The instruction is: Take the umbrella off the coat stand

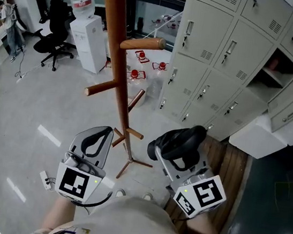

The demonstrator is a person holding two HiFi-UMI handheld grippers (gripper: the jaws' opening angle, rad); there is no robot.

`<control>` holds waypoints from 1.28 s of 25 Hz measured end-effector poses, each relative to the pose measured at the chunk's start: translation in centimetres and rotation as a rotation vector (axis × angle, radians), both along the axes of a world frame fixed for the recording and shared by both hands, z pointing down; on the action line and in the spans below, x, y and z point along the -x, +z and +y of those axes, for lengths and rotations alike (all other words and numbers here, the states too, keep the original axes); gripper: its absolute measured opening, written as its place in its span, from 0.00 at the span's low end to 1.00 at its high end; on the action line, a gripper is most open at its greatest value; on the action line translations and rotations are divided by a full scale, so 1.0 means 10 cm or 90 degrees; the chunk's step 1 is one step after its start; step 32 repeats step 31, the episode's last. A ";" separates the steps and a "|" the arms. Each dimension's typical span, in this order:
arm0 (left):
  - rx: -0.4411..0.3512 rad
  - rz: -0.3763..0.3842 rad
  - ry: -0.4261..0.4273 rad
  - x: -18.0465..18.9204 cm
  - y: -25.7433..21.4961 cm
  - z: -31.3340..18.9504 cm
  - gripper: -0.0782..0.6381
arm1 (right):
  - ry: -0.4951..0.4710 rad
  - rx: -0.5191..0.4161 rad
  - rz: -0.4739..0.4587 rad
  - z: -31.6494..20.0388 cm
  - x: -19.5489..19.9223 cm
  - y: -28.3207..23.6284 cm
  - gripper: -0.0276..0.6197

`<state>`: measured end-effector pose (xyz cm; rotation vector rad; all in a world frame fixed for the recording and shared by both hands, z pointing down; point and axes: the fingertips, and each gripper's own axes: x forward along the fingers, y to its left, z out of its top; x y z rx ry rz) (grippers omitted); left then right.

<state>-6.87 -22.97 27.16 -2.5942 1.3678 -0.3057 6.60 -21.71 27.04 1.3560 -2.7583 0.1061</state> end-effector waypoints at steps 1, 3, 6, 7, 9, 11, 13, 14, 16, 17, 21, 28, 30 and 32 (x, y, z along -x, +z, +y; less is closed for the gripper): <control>0.006 0.002 -0.003 0.01 0.03 0.01 0.12 | -0.002 0.007 -0.004 0.00 0.01 0.04 0.43; 0.016 0.008 -0.007 0.02 0.08 0.03 0.12 | -0.009 0.016 -0.005 0.01 0.04 0.10 0.43; 0.024 0.012 -0.007 0.02 0.11 0.05 0.12 | -0.016 0.024 0.003 -0.01 0.08 0.16 0.43; 0.024 0.011 -0.007 0.02 0.12 0.05 0.12 | -0.016 0.025 0.007 -0.02 0.09 0.17 0.43; 0.024 0.009 -0.009 0.00 0.11 0.06 0.12 | -0.015 0.025 0.012 -0.05 0.08 0.18 0.43; 0.024 0.003 -0.012 0.00 0.12 0.05 0.12 | -0.014 0.025 0.012 -0.07 0.07 0.17 0.43; 0.027 0.000 -0.013 0.00 0.13 0.04 0.12 | -0.013 0.023 0.010 -0.09 0.06 0.16 0.43; 0.028 0.001 -0.012 -0.01 0.14 0.04 0.12 | -0.013 0.022 0.010 -0.09 0.06 0.15 0.43; 0.028 0.006 -0.010 -0.02 0.13 0.03 0.12 | -0.012 0.021 0.012 -0.10 0.06 0.14 0.43; 0.027 0.007 -0.009 -0.03 0.12 0.03 0.12 | -0.012 0.021 0.013 -0.10 0.06 0.14 0.43; 0.025 0.005 -0.006 -0.05 0.11 0.03 0.12 | -0.010 0.023 0.013 -0.10 0.04 0.13 0.43; 0.027 -0.007 -0.001 -0.07 0.12 0.03 0.12 | -0.009 0.024 0.019 -0.09 0.02 0.11 0.43; 0.028 -0.006 0.001 -0.08 0.13 0.03 0.12 | -0.010 0.024 0.022 -0.08 0.02 0.11 0.43; 0.029 -0.005 0.002 -0.08 0.13 0.03 0.12 | -0.011 0.024 0.023 -0.08 0.02 0.11 0.43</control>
